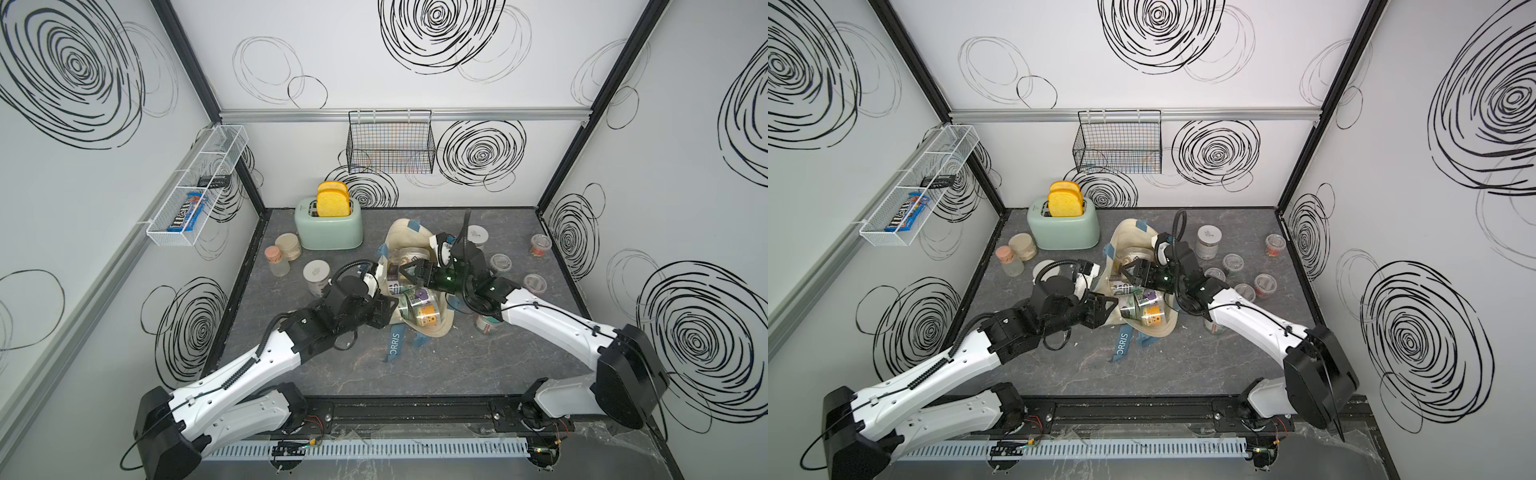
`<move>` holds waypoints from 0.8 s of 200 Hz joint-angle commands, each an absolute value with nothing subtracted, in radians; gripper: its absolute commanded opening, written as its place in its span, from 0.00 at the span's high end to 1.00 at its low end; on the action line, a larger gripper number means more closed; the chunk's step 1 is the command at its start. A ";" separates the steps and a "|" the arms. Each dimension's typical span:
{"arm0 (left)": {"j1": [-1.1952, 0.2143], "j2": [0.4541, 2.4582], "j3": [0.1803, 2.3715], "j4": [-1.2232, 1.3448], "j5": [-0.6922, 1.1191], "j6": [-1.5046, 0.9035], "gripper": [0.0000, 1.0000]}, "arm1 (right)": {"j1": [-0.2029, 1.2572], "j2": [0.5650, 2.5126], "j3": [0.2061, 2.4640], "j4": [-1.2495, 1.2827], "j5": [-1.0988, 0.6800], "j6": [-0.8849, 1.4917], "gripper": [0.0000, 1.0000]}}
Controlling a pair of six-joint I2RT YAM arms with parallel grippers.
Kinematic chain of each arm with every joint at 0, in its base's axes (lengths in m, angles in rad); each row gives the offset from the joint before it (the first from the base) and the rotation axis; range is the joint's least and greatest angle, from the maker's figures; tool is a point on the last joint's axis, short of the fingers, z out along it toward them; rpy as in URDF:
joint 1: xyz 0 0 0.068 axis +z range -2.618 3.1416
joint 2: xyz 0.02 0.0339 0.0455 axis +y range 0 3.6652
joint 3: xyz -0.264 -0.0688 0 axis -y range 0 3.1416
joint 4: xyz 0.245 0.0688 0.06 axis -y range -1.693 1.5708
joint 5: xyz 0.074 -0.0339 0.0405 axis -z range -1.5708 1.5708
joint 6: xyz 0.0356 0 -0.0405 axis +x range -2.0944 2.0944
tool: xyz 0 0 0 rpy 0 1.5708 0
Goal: Take out the seed jars from the canvas bag
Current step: Pick up the seed jar from the canvas bag.
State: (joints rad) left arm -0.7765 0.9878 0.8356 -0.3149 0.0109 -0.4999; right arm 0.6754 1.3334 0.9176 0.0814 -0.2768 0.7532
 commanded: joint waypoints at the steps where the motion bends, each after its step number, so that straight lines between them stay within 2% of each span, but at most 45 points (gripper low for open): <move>1: -0.755 0.944 0.917 -0.353 0.066 -0.525 0.12 | 0.673 1.222 0.868 0.088 -0.201 0.480 0.21; 12: -0.742 0.934 0.947 -0.376 0.088 -0.530 0.00 | 0.675 1.172 0.839 0.100 -0.187 0.402 0.21; 19: -0.730 0.930 0.967 -0.388 0.111 -0.533 0.04 | 0.675 1.142 0.824 0.108 -0.182 0.360 0.21; 60: -0.650 0.965 1.083 -0.445 0.334 -0.545 0.04 | 0.694 1.031 0.804 0.079 -0.214 0.171 0.21; 93: -0.628 1.031 1.165 -0.496 0.483 -0.521 0.04 | 0.780 0.993 0.816 0.049 -0.167 0.080 0.20; 160: -0.606 1.086 1.204 -0.567 0.555 -0.465 0.04 | 1.007 1.035 0.895 -0.009 -0.050 0.002 0.20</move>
